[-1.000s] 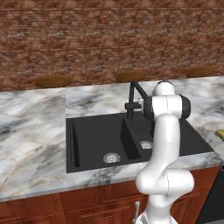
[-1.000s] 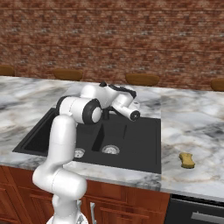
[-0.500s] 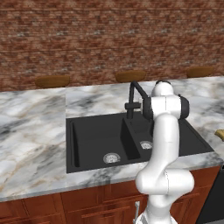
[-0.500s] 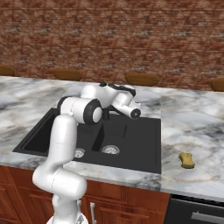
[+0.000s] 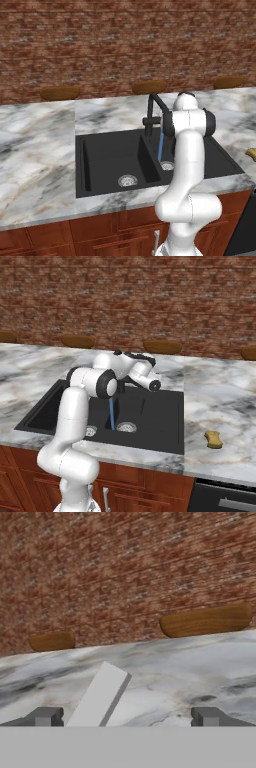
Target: Soak the sponge with water for a few seconds and then drop it inside the sink.
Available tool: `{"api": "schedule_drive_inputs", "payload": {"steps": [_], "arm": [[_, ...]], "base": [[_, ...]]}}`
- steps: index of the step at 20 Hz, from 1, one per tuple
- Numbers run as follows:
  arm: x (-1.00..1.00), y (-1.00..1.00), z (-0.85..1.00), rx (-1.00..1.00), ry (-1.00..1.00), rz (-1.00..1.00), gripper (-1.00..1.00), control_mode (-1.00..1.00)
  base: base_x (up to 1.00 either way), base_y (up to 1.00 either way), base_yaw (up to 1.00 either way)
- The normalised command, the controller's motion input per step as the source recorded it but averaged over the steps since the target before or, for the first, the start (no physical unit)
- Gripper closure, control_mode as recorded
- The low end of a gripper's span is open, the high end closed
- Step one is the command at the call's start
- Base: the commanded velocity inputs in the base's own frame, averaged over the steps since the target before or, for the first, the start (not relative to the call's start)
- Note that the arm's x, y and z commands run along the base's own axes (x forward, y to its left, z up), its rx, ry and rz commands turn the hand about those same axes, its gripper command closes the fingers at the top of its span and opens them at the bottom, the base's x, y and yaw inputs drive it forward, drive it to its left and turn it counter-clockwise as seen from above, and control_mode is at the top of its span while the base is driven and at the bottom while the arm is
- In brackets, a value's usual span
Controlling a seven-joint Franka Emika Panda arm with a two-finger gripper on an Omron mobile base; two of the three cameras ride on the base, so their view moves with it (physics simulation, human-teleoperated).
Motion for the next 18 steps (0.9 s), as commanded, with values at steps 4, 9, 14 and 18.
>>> {"api": "schedule_drive_inputs", "payload": {"steps": [4, 9, 14, 18], "arm": [[0.00, -0.40, -0.33, 0.00, 0.00, -0.05, -1.00, -1.00], [0.00, -0.22, -0.11, 0.00, 0.00, -0.08, -1.00, -1.00], [0.00, -0.04, 0.05, 0.00, 0.00, -0.08, -1.00, -1.00], [0.00, -0.14, 0.06, 0.00, 0.00, -0.07, -1.00, -1.00]], "base": [[0.00, 0.00, 0.00], [0.00, 0.00, 0.00], [0.00, 0.00, 0.00], [0.00, 0.00, 0.00]]}}
